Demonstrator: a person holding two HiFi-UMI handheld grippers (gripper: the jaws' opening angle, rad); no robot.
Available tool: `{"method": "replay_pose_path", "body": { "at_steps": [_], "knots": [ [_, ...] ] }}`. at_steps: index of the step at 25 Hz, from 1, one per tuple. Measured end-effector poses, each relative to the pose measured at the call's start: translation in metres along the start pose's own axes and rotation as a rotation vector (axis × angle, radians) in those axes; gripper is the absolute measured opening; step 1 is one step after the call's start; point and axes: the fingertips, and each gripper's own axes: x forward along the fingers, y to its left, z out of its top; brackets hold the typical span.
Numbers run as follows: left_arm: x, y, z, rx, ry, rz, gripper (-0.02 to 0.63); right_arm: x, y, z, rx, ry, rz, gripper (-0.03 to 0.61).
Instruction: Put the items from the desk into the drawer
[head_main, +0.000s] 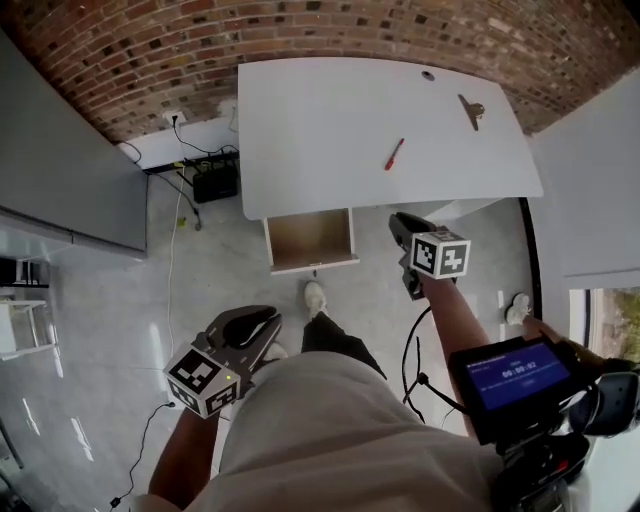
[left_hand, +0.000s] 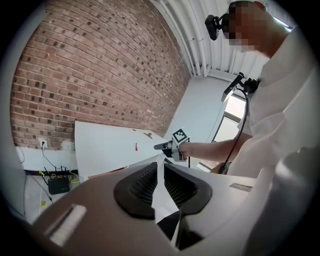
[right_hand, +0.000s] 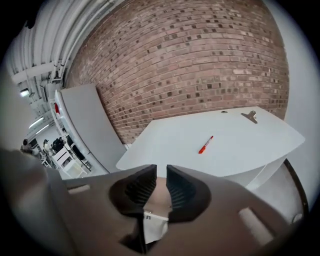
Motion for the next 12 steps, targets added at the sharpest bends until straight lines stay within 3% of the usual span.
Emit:
{"method": "replay_pose_path", "body": {
  "at_steps": [7,12],
  "knots": [
    [0.061,0.044,0.050,-0.026,0.027,0.060,0.049,0.095,-0.097,0.051,0.068,0.061,-0.049,0.063],
    [0.093,0.063,0.066,-0.046,0.046,0.095,0.049,0.148,-0.154,0.067,0.086,0.117,-0.097,0.067]
  ]
}}
